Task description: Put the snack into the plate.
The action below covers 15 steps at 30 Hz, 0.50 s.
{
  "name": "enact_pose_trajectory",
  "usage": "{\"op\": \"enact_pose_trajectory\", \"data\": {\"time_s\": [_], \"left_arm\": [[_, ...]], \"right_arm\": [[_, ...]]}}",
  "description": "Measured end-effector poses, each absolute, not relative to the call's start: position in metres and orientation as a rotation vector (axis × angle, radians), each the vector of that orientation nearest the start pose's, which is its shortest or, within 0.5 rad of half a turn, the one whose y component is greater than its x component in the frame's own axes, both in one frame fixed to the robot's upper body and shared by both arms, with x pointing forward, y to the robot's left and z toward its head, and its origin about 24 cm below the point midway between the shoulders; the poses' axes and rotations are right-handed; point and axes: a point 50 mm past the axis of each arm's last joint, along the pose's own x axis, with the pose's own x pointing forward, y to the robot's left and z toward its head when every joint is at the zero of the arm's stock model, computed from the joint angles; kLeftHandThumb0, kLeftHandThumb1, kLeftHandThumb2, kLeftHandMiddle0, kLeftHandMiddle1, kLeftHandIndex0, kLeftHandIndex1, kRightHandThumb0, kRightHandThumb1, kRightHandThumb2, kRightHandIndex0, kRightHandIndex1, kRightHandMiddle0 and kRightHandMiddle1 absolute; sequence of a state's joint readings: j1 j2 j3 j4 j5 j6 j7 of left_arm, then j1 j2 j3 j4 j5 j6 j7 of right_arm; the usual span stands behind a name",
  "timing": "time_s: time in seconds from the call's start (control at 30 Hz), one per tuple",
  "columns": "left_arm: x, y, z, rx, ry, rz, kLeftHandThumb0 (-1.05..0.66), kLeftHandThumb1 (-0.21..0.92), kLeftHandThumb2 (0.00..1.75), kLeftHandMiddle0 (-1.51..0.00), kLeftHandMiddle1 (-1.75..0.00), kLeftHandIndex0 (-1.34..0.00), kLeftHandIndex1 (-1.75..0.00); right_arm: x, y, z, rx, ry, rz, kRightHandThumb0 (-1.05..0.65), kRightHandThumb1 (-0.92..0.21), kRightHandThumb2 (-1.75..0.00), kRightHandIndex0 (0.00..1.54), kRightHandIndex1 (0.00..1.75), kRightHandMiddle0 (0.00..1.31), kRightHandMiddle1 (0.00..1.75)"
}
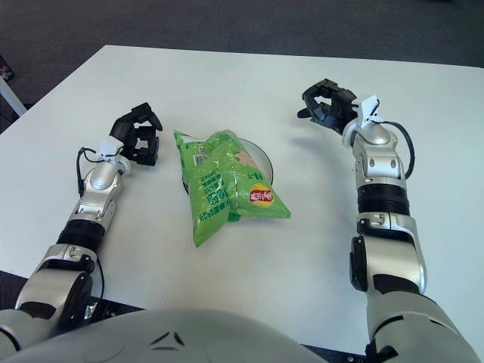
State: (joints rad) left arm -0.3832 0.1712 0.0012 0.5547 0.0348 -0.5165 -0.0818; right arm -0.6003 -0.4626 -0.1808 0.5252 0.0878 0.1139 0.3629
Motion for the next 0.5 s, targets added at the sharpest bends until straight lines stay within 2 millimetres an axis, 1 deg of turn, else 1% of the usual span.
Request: {"op": "enact_pose_trajectory", "data": {"time_s": [0.17, 0.27, 0.5], "left_arm": [[0.317, 0.161, 0.071, 0.217, -0.335, -0.162, -0.52, 0.23, 1.42, -1.25, -1.75, -0.68, -1.75], [0.316, 0.161, 0.070, 0.218, -0.336, -0.161, -0.52, 0.23, 1.42, -1.25, -1.75, -0.69, -1.75], [0.317, 0.163, 0.070, 0.219, -0.332, -0.155, -0.52, 0.23, 1.42, -1.25, -1.75, -0.68, -1.75]], "right_arm": [[0.349, -0.259, 0.110, -0.178, 0.039, 0.110, -0.42, -0.54, -1.04, 0.66, 1.72, 0.44, 1.75], [0.346, -0.259, 0.099, -0.135, 0.057, 0.109, -0.43, -0.47, -1.13, 0.75, 1.74, 0.49, 1.75], [0.345, -0.261, 0.091, -0.023, 0.038, 0.079, -0.47, -0.35, -1.27, 0.90, 1.75, 0.58, 1.75]]}}
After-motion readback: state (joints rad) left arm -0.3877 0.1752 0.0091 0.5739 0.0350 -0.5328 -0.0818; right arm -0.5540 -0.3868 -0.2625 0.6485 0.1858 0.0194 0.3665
